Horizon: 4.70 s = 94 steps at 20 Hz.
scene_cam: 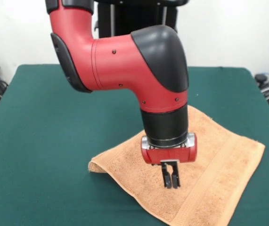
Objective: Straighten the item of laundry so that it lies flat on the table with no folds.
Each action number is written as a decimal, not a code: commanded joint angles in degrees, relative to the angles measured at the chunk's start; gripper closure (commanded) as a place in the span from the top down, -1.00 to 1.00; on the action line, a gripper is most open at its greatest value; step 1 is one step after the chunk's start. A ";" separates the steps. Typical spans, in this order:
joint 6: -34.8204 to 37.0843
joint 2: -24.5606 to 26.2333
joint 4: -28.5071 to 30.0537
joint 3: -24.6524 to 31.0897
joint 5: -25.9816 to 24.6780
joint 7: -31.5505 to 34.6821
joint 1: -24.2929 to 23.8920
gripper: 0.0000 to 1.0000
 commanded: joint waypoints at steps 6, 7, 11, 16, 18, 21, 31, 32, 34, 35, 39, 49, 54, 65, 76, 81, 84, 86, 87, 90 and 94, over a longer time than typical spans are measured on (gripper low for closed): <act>-0.09 0.58 1.53 1.42 0.77 6.14 1.72 -1.00; -0.20 0.52 1.70 1.53 0.88 6.22 1.53 -1.00; 0.36 0.44 1.62 1.72 0.86 5.67 1.24 -1.00; 2.98 -2.92 1.80 -1.48 0.20 6.55 3.96 -1.00; 4.89 -3.88 1.35 -2.14 0.08 5.93 4.43 -1.00; 5.34 -3.80 1.13 -1.89 -0.03 5.08 4.23 -1.00; 3.90 -3.50 -0.02 -2.62 -1.62 3.26 4.89 -1.00; 3.14 -2.63 -0.32 -1.91 -1.63 2.74 4.22 -1.00; 2.01 -1.86 -0.29 -1.22 -1.92 2.16 3.46 -1.00; 1.76 -1.53 -0.51 -0.82 -2.40 1.23 3.02 -1.00; -0.32 1.25 -1.46 0.87 -3.65 -1.25 0.67 -1.00; -0.02 -2.00 7.56 4.33 -5.22 -3.94 -5.81 -1.00; -0.85 -2.27 9.28 5.13 -6.55 -3.56 -6.98 -1.00; -2.77 0.09 7.00 5.47 -9.08 -1.18 -5.92 -1.00; -5.84 3.00 4.36 3.95 -11.91 -1.72 -4.92 -1.00; -3.63 2.64 2.89 3.53 -15.83 -6.08 -5.80 -1.00; -4.11 1.59 2.83 2.15 -17.98 -5.86 -5.34 -1.00; -3.94 1.63 2.86 2.30 -18.57 -5.62 -5.64 -1.00; -3.85 1.59 2.79 2.29 -18.87 -5.33 -5.46 -1.00; -4.50 1.33 3.59 2.21 -19.75 -4.45 -5.61 -1.00; -3.96 0.28 4.63 2.46 -19.81 -3.73 -5.98 -1.00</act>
